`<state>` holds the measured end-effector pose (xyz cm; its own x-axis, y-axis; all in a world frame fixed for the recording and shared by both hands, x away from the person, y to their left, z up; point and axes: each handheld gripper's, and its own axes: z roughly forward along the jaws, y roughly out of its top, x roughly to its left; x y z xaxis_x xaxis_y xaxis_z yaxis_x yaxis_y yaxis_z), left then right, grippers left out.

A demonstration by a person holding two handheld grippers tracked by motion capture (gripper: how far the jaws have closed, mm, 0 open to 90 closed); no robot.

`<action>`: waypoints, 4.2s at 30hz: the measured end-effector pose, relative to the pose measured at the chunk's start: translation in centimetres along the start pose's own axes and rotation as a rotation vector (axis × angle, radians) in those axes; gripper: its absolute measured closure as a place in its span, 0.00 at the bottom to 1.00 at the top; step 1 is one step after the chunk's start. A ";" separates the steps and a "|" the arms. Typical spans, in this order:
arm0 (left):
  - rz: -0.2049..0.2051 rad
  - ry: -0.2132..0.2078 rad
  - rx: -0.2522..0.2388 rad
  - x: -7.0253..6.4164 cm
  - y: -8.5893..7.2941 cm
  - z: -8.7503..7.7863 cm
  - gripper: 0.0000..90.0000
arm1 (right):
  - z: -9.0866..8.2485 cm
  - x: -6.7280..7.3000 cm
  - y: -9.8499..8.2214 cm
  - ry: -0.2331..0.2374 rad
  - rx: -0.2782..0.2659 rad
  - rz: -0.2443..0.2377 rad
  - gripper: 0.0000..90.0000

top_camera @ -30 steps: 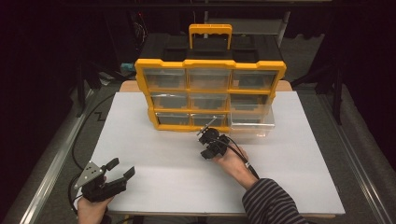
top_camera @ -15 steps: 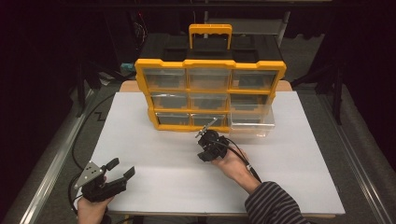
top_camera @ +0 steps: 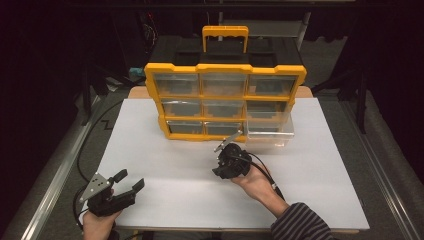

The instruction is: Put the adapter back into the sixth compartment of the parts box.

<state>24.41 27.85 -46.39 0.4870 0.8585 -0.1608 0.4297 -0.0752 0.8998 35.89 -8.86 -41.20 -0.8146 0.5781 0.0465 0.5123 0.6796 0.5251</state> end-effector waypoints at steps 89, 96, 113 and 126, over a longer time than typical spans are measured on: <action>0.006 0.015 0.003 0.0 0.0 0.1 0.30 | -16.6 -4.9 -9.8 -0.123 -0.513 0.169 0.72; 0.009 0.015 0.004 -0.1 0.0 0.2 0.30 | -17.4 -5.0 -8.8 -0.128 -0.527 0.160 0.72; 0.007 0.011 0.003 0.0 0.0 0.1 0.29 | -18.0 -6.8 -5.9 -0.165 -0.529 0.177 0.72; 0.008 0.010 0.003 0.0 0.0 0.1 0.29 | -16.5 -8.8 -4.7 -0.197 -0.465 0.226 0.72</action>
<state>24.49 27.74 -46.45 0.4831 0.8628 -0.1493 0.4283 -0.0842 0.8997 36.17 -24.52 -30.07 -0.6092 0.7904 0.0647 0.4577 0.2838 0.8426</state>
